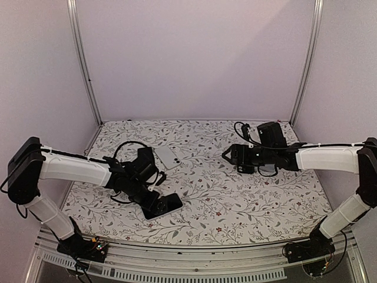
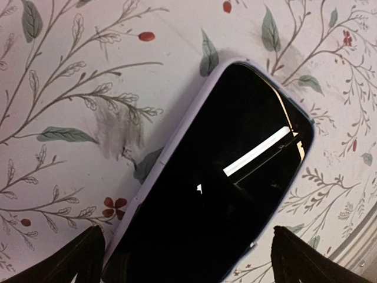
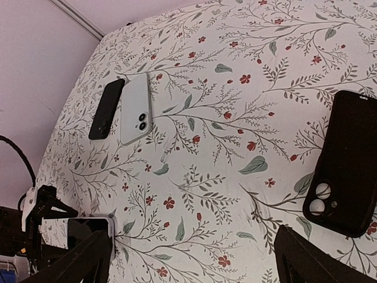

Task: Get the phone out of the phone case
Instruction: Pick up the phone with the phone case from the center of the board.

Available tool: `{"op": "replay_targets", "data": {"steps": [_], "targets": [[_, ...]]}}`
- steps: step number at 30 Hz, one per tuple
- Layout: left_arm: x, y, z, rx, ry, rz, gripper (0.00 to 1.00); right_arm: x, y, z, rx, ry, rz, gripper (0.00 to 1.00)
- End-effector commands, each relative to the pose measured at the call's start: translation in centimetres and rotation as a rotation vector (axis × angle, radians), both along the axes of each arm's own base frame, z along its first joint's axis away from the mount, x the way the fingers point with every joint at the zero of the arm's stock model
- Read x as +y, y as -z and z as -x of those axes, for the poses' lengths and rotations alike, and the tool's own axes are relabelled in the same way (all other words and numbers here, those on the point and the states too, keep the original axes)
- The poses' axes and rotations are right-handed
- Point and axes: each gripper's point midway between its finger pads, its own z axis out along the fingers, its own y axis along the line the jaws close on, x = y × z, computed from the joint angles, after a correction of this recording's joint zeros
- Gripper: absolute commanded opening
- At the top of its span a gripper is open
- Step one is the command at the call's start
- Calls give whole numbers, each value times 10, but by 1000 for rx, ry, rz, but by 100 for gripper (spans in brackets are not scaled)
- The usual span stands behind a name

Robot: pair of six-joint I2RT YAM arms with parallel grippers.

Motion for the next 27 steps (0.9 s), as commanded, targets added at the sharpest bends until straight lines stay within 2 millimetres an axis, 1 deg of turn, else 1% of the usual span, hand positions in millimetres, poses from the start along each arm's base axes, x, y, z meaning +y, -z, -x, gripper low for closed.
{"op": "replay_targets", "data": {"steps": [1,5,14,20,27], "targets": [[-15,2,24,40,95,-18,99,-5,-13,4,-35,18,-8,99],[-22,3,32,46,135,-35,99,-7,-13,6,-34,22,-9,99],[-31,21,48,50,274,-173,99,-10,-11,12,-32,26,-15,99],[-33,33,48,72,301,-220,99,-13,-8,15,-28,32,-13,99],[-39,46,38,67,311,-284,98,-10,-4,15,-28,13,-12,99]]}}
